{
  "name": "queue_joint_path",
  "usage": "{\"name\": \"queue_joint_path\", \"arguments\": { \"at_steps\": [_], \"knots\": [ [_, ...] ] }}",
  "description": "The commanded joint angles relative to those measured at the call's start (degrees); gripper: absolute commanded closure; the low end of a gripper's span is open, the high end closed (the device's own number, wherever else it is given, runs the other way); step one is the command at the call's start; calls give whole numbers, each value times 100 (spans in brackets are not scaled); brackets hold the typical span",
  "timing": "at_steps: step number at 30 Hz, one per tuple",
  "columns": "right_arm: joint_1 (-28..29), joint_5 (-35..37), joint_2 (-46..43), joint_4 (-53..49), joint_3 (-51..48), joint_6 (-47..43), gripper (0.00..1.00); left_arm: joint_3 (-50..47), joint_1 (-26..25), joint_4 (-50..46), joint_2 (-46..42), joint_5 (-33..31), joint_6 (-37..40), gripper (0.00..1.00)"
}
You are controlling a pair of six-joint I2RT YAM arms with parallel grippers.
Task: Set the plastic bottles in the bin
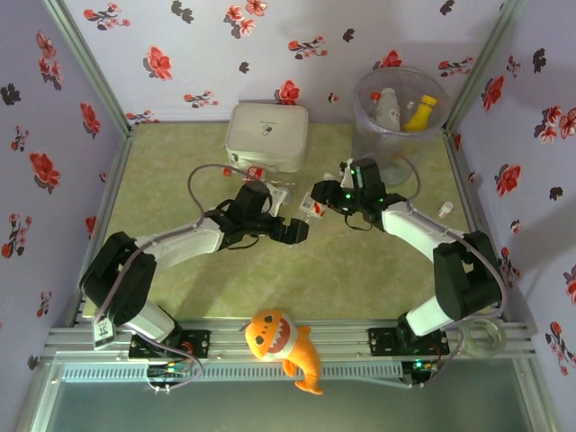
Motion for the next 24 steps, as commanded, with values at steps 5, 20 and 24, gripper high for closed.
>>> {"name": "queue_joint_path", "arguments": {
  "at_steps": [5, 20, 24],
  "knots": [
    [37, 840, -880, -1771, 1545, -1565, 54, -558, 217, 21, -814, -182, -59, 0],
    [-338, 2986, -1207, -2978, 4461, -3546, 55, -914, 433, 197, -925, -338, -348, 0],
    [-868, 3343, -950, -2610, 4870, -3647, 56, -1003, 434, 213, -1069, -373, -403, 0]
  ]
}}
